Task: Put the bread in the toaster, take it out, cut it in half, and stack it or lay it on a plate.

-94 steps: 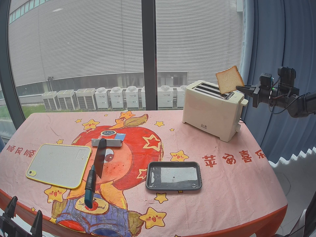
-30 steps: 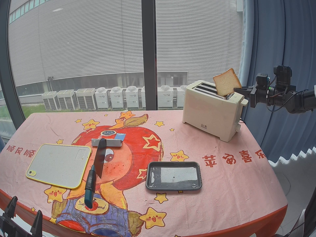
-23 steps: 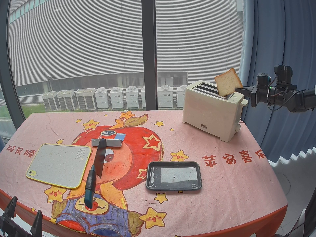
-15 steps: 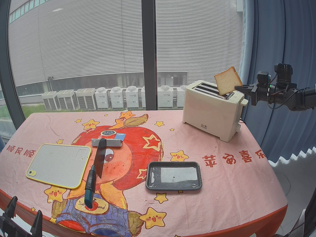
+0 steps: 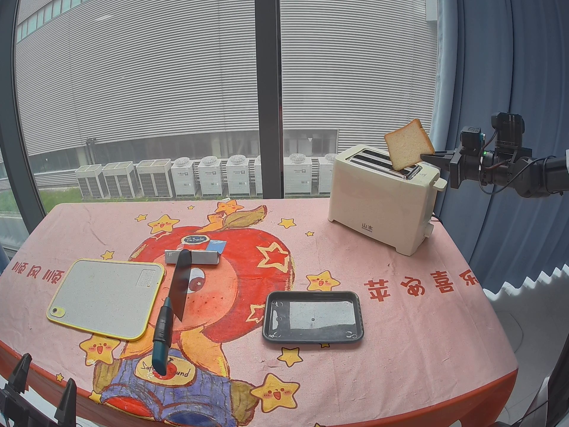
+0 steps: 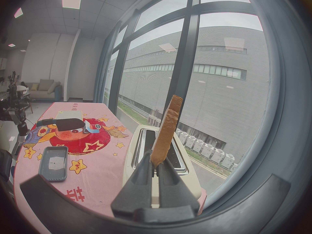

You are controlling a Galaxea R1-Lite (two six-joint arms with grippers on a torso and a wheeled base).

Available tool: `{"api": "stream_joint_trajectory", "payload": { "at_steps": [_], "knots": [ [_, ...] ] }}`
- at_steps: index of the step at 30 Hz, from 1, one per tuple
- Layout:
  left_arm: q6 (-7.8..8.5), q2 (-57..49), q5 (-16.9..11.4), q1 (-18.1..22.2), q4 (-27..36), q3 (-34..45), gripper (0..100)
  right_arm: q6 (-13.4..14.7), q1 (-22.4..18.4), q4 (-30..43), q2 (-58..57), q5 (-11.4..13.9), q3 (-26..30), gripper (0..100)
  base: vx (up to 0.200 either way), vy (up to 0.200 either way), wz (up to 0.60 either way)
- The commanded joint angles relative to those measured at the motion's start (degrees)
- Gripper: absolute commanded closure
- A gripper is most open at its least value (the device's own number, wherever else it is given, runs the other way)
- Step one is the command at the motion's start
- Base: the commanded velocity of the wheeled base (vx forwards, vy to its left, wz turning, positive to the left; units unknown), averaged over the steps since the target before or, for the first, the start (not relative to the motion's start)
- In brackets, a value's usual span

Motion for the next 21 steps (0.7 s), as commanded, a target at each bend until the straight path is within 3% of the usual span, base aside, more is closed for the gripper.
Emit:
{"api": "stream_joint_trajectory", "payload": {
  "at_steps": [1, 21],
  "knots": [
    [0.02, -0.93, -0.01, 0.00, -0.01, 1.01, 0, -0.10, 0.30, 1.30, 0.33, -0.03, -0.53, 100, 0.000, 0.000, 0.00],
    [-0.07, -0.93, 0.07, 0.00, -0.01, 1.01, 0, -0.19, 2.06, 6.05, 2.08, -0.83, -3.43, 100, 0.000, 0.000, 0.00]
  ]
}}
